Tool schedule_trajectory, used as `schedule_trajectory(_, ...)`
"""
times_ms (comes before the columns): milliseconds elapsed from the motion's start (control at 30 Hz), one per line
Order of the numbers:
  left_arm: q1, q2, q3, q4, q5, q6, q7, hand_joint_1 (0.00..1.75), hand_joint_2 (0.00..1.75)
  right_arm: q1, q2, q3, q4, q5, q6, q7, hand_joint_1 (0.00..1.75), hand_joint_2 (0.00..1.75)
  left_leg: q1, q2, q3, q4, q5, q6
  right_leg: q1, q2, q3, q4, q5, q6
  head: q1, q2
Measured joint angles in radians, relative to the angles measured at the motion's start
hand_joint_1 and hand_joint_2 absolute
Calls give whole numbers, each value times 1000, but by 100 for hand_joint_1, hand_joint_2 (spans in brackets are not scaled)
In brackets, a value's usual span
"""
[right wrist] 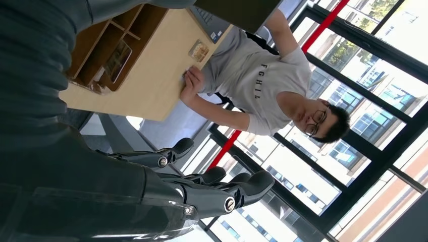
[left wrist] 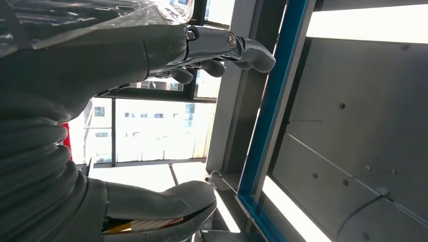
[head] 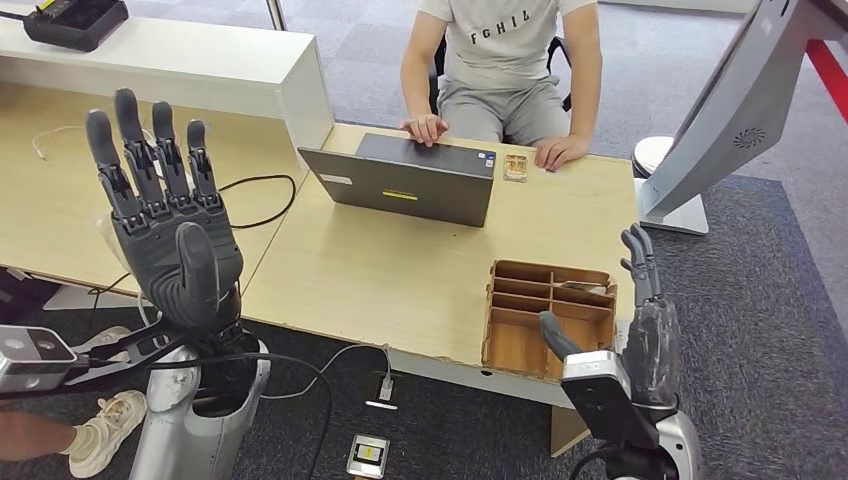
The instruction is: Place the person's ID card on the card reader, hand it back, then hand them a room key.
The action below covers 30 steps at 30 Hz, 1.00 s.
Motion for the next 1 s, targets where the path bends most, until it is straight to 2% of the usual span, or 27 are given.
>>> schedule_trajectory(500, 13, 3, 0, -1, 3, -10, 0, 0, 175, 5, 0, 0, -3, 1, 3, 1, 0, 175, 0, 0, 0, 0, 0, 0, 0, 0, 0, 0, 0, 0, 0, 0)
schedule_trajectory(533, 13, 3, 0, -1, 3, -11, 0, 0, 175, 5, 0, 0, -3, 2, 3, 1, 8, 175, 0, 0, 0, 0, 0, 0, 0, 0, 0, 0, 0, 0, 0, 0)
schedule_trajectory(633, 13, 4, 0, -2, 7, -18, 0, 0, 175, 5, 0, 0, -3, 6, 3, 1, 139, 175, 0, 0, 0, 0, 0, 0, 0, 0, 0, 0, 0, 0, 0, 0)
schedule_trajectory(667, 13, 4, 0, -2, 8, -21, 0, 0, 175, 5, 0, 0, -3, 7, 3, 1, 175, 175, 0, 0, 0, 0, 0, 0, 0, 0, 0, 0, 0, 0, 0, 0)
schedule_trajectory(1000, 13, 4, 0, -1, 9, -37, 0, 0, 175, 9, 0, 0, -3, 10, 2, -3, 172, 175, 0, 0, 0, 0, 0, 0, 0, 0, 0, 0, 0, 0, 0, 0)
